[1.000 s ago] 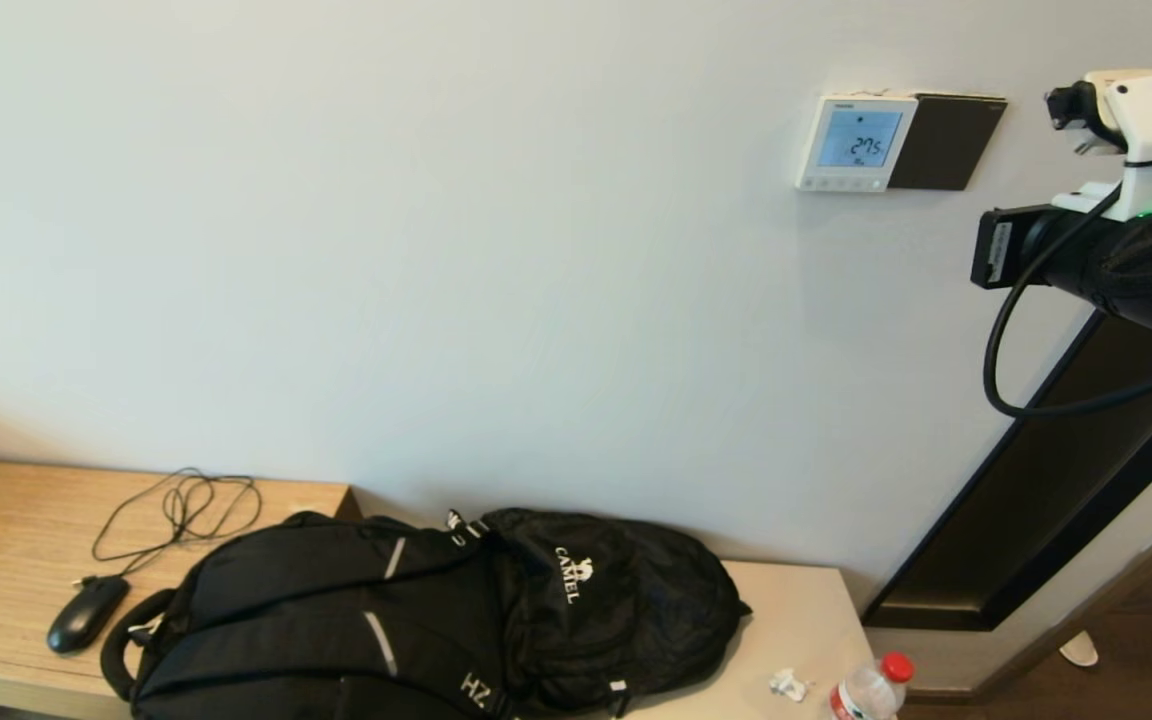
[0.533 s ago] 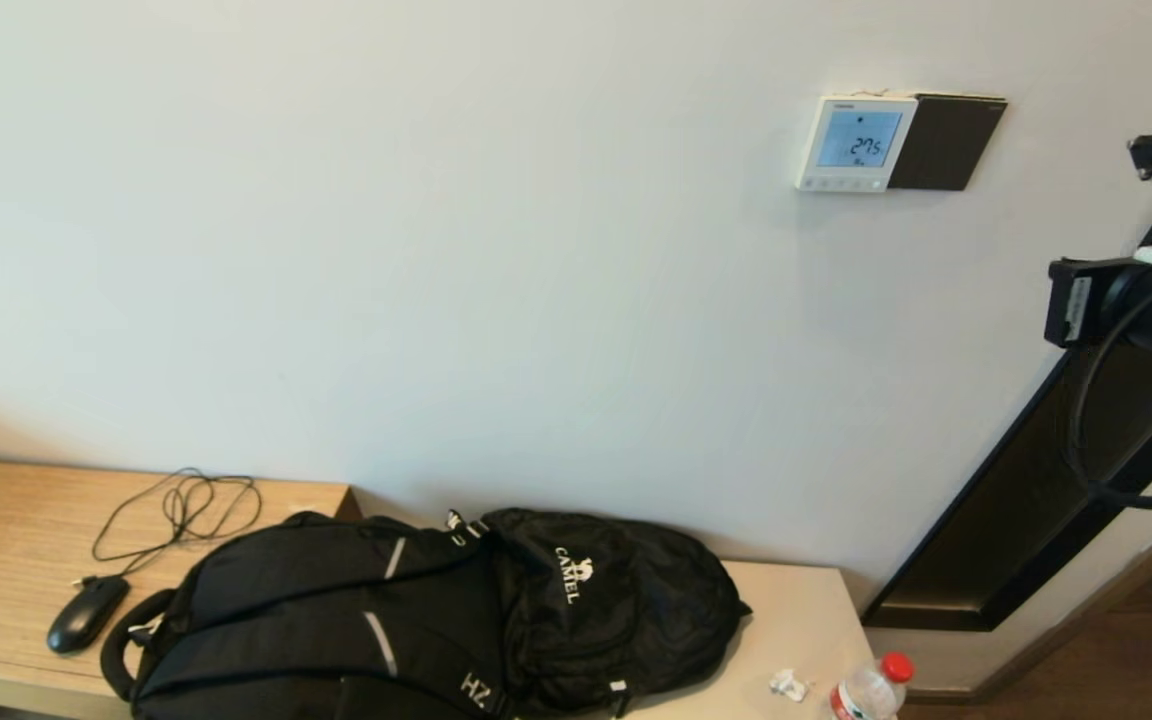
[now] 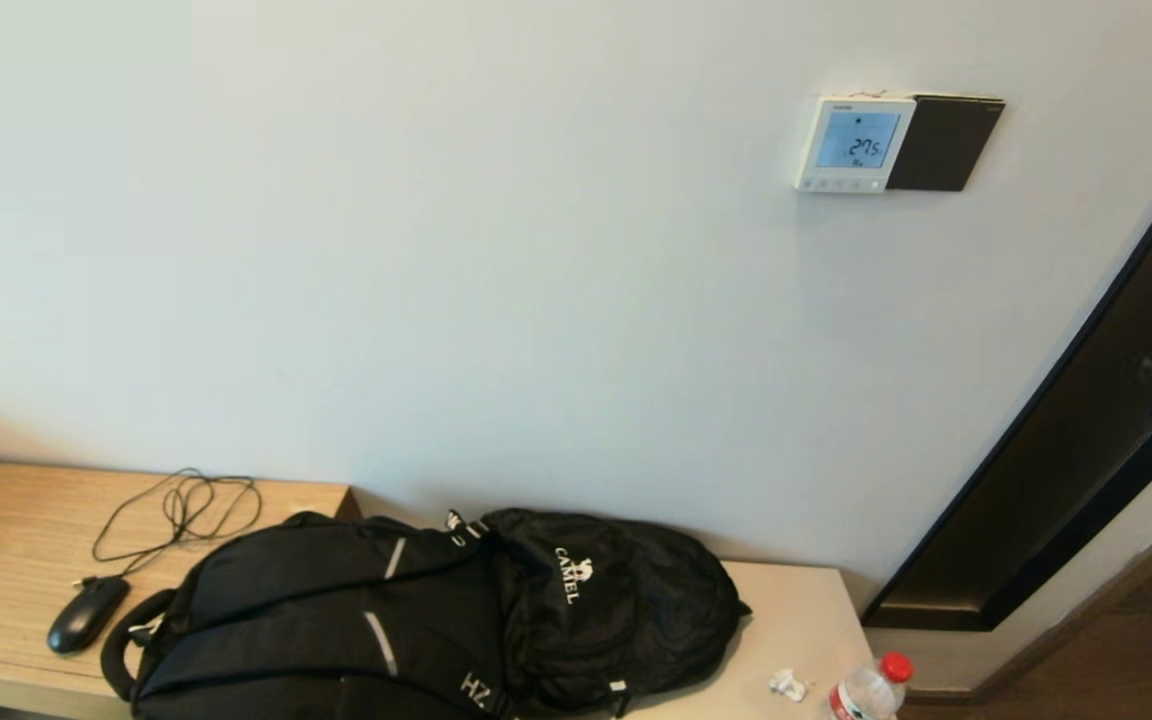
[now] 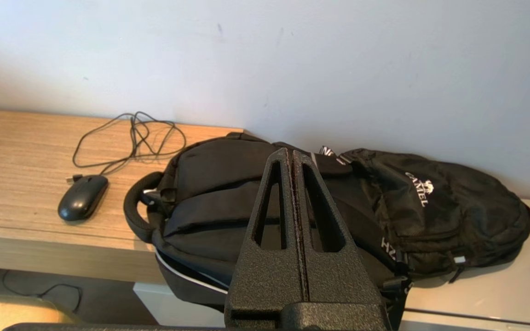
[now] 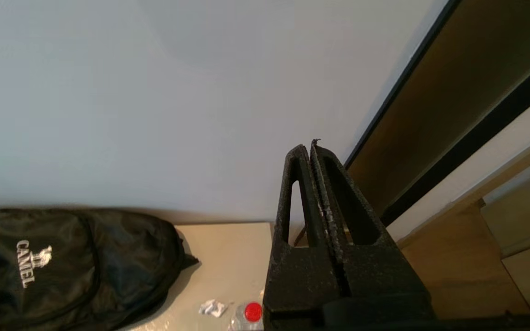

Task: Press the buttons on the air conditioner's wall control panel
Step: Turn off the central air conditioner

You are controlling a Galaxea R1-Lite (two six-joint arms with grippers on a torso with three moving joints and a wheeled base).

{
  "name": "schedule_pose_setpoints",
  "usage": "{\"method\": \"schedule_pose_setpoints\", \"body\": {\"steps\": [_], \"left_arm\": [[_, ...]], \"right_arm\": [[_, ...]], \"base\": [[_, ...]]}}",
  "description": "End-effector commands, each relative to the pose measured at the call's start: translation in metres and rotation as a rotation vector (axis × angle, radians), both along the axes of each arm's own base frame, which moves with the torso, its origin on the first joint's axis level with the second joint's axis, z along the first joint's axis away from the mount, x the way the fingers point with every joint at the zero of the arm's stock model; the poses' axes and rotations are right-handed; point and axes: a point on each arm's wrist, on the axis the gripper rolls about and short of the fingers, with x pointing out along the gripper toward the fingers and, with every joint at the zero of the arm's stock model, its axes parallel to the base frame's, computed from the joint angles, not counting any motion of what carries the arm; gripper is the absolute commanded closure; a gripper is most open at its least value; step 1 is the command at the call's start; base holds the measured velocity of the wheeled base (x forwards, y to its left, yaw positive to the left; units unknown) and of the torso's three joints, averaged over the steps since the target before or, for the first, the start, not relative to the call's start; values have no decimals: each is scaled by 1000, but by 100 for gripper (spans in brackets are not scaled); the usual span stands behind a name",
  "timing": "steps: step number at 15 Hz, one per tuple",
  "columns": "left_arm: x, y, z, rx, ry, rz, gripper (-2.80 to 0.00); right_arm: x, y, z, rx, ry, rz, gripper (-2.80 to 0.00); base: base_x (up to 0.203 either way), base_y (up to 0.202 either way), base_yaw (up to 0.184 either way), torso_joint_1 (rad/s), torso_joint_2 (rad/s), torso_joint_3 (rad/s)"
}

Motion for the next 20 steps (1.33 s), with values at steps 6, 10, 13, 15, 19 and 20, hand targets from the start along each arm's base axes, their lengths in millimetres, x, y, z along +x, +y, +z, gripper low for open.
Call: {"method": "schedule_pose_setpoints", "body": {"steps": [6, 10, 13, 15, 19, 20], "left_arm": [[0, 0, 0, -1, -2, 0, 0], [0, 0, 0, -1, -1, 0, 0], [0, 0, 0, -1, -2, 1, 0], [0, 0, 0, -1, -2, 0, 0], [0, 0, 0, -1, -2, 0, 0], [0, 0, 0, -1, -1, 0, 0]], "right_arm": [[-56, -1, -55, 12, 54, 23, 0], [-82, -14, -78, 16, 46, -210, 0], [-98, -13, -112, 70, 89, -246, 0], [-110, -12, -126, 113, 111, -251, 0], [-130, -10, -142, 135, 136, -241, 0], [-134, -9, -142, 143, 103, -197, 0]], "base": [[0, 0, 0, 0, 0, 0], [0, 0, 0, 0, 0, 0], [0, 0, 0, 0, 0, 0], [0, 0, 0, 0, 0, 0], [0, 0, 0, 0, 0, 0], [0, 0, 0, 0, 0, 0]]}}
